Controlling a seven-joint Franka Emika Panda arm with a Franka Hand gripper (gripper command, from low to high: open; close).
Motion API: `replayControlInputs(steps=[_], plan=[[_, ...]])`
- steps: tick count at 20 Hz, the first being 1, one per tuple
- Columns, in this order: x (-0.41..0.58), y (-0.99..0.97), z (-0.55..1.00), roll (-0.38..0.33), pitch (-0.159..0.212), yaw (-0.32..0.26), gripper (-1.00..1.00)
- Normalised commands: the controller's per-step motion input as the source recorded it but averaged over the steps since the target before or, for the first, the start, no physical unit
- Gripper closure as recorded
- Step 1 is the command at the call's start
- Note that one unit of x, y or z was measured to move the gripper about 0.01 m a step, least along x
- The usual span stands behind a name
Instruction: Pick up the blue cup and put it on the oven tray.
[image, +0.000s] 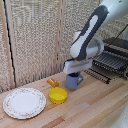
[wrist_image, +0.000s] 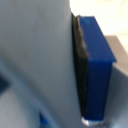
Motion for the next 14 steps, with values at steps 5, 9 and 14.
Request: replayControlInputs(steps=[5, 9, 14], plan=[[0.550, -0.42, 0.77, 0.014, -0.023, -0.059, 1.00], [0.589, -0.32, 0.64, -0.028, 0.000, -0.137, 1.00], [0.533, -0.28, 0.65, -0.059, 0.000, -0.179, 1.00]])
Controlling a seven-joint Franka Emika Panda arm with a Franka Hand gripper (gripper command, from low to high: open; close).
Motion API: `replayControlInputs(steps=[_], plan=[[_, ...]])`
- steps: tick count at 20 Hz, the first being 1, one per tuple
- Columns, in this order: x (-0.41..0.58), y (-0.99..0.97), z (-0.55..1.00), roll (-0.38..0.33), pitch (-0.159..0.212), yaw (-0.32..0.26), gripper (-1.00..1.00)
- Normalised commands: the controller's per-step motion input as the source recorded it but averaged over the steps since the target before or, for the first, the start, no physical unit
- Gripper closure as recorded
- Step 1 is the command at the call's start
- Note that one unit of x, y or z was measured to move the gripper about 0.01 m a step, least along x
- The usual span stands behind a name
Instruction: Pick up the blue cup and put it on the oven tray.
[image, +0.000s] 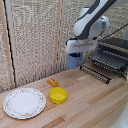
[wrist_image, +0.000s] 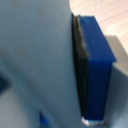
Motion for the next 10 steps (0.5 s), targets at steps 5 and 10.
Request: replayControlInputs(steps=[5, 10], plan=[[0.439, -0.37, 0.64, -0.033, 0.012, -0.206, 1.00], [0.249, -0.60, 0.57, 0.000, 0.076, -0.192, 1.00]])
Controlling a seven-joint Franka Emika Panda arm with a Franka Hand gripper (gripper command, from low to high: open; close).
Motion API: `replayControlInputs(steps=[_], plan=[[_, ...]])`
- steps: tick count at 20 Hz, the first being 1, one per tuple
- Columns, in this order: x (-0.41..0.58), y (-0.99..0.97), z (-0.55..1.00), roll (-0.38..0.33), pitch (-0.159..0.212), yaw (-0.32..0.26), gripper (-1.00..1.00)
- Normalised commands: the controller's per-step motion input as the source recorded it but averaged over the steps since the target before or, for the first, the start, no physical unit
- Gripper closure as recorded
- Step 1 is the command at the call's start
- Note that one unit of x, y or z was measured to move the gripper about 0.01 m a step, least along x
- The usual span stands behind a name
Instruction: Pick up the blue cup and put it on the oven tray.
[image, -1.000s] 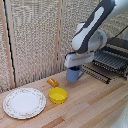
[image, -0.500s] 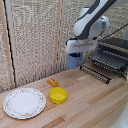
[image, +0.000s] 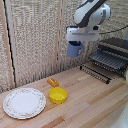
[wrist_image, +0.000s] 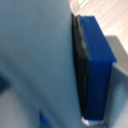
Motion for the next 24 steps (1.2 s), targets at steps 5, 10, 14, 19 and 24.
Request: replayControlInputs(steps=[5, 10, 14, 19, 24], plan=[[0.110, -0.57, 0.47, 0.000, 0.119, -0.219, 1.00], [0.007, -0.58, 0.36, -0.004, 0.189, -0.223, 1.00], [0.039, -0.59, 0.27, -0.014, 0.193, -0.219, 1.00], [0.173, -0.73, 0.06, -0.022, 0.123, -0.166, 1.00], [0.218, -0.87, 0.00, -0.033, 0.084, -0.112, 1.00]])
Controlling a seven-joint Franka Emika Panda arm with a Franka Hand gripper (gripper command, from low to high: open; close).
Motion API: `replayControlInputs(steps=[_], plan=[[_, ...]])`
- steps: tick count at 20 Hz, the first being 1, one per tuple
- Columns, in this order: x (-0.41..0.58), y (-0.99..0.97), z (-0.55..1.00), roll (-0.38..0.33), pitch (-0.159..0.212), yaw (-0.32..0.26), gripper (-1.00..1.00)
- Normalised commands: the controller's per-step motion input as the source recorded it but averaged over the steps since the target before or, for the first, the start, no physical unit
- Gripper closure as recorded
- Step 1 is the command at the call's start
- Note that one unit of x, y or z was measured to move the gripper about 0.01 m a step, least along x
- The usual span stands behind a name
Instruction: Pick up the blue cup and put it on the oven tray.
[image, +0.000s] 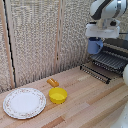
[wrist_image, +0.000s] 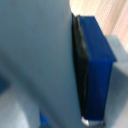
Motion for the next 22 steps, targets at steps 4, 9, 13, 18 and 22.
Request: replayControlInputs(steps=[4, 9, 13, 18, 22], plan=[[0.231, -0.90, 0.05, -0.036, 0.102, -0.096, 1.00], [0.217, -0.87, 0.09, -0.034, 0.119, -0.099, 1.00], [0.111, -0.73, -0.05, -0.034, 0.037, -0.135, 1.00], [0.090, -0.38, -0.23, -0.022, 0.000, -0.079, 1.00], [0.006, -0.05, -0.18, -0.002, 0.019, -0.014, 1.00]])
